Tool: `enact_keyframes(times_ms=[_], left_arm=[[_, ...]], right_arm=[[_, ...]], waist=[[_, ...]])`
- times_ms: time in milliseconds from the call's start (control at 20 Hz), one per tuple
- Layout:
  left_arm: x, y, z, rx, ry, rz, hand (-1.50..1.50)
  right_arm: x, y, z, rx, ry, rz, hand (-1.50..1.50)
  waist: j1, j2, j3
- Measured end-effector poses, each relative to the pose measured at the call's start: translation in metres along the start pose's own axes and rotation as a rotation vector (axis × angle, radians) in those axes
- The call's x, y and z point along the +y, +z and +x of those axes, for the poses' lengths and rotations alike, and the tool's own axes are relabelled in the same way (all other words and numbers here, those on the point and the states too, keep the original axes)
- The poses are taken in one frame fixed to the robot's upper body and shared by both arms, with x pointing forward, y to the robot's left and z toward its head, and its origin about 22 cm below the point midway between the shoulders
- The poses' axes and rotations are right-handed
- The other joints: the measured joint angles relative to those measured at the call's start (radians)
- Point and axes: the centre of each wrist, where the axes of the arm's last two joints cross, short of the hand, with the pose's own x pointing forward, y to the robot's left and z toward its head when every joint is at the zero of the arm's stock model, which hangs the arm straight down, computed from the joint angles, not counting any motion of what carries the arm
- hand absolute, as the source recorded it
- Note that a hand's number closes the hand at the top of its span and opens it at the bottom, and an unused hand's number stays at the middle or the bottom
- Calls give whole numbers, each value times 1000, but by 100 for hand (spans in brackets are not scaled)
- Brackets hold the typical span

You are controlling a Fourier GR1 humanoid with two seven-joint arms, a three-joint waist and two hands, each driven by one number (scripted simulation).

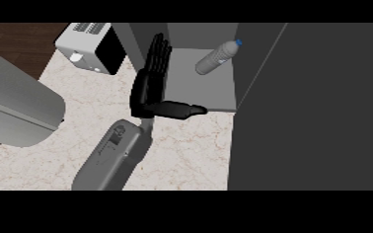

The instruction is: Pick up the bottled water, place it into the cabinet and close the cabinet

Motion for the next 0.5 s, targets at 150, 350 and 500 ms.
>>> enact_keyframes(times_ms=[150,350,500], left_arm=[[1,32,16,-13,27,20,-150],[6,70,47,-1,59,20,-150],[6,100,66,-2,78,7,-150]], right_arm=[[3,-1,1,1,-3,12,-150],[3,-1,0,3,27,57,-150],[2,-1,5,23,64,126,150]], waist=[[-2,2,-1],[-12,5,-2],[-18,7,-2]])
